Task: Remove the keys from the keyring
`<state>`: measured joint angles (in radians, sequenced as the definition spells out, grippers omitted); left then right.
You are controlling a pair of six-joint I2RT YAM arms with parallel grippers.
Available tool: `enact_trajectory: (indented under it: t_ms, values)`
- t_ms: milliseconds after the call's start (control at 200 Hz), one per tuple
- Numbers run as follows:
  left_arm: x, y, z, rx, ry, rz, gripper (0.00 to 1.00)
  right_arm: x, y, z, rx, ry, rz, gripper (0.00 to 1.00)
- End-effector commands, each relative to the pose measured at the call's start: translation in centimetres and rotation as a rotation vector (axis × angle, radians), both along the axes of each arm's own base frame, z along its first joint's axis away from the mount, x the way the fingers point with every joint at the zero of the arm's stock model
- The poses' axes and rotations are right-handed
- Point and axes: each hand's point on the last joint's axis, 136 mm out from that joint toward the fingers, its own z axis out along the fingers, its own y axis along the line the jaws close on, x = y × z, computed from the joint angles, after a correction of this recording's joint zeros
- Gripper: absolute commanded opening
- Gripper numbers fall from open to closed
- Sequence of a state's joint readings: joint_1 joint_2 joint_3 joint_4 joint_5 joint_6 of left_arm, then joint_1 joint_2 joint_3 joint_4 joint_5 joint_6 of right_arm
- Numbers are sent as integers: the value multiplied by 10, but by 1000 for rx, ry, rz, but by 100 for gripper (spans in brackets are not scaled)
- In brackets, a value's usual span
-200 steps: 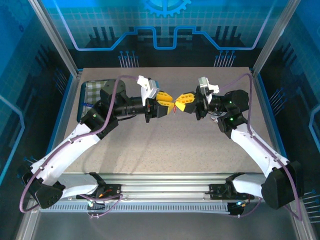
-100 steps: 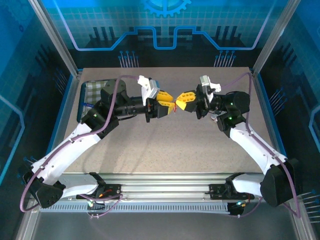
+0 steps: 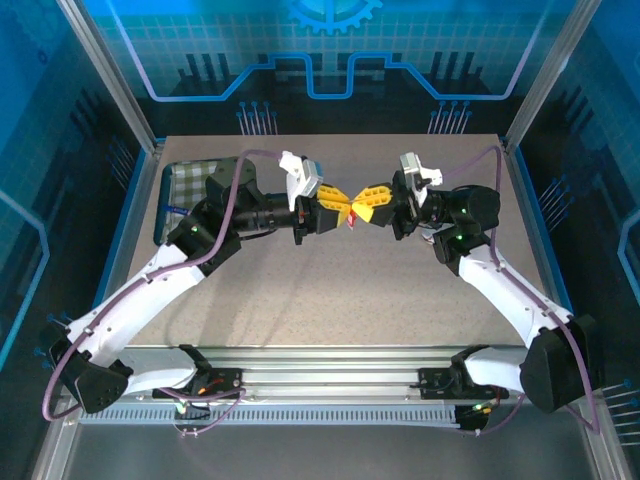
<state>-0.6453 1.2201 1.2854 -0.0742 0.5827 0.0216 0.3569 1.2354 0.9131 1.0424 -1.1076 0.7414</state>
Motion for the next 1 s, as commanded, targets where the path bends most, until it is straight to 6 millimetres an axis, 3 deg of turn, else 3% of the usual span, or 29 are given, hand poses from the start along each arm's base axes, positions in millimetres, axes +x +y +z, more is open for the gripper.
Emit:
enact_trajectory:
  t_ms: [0, 150, 195, 300, 340, 440, 450, 626, 756, 891, 996]
  values:
    - [1, -1, 1, -7, -3, -8, 13, -3, -3, 3, 9, -40, 5, 4]
    - [2, -1, -1, 1, -1, -6, 3, 0, -4, 4, 14, -32, -8, 9]
    - [2, -1, -1, 0, -1, -1, 1, 2, -5, 3, 13, -25, -17, 16]
    - [5, 0, -3, -5, -5, 19, 0, 11, -9, 1, 7, 14, -63, 26]
    - [6, 1, -3, -9, -8, 27, 0, 18, -12, -2, 1, 37, -98, 34]
    - [11, 2, -6, -23, -20, 56, 0, 24, -23, -2, 5, 36, -188, 38]
    - [12, 2, -6, -25, -22, 60, 0, 26, -24, -10, -1, 54, -203, 39]
    - [17, 5, -7, -51, -52, 93, 0, 48, -44, -32, -59, 153, -425, 47]
    - [16, 4, -2, -79, -30, 63, 0, 35, -37, -37, -90, 165, -310, 47]
    - [13, 2, 1, -97, -26, 34, 0, 22, -29, -42, -55, 134, -224, 57]
    - [8, 1, 3, -97, -13, 4, 0, 17, -20, -44, -47, 107, -197, 60]
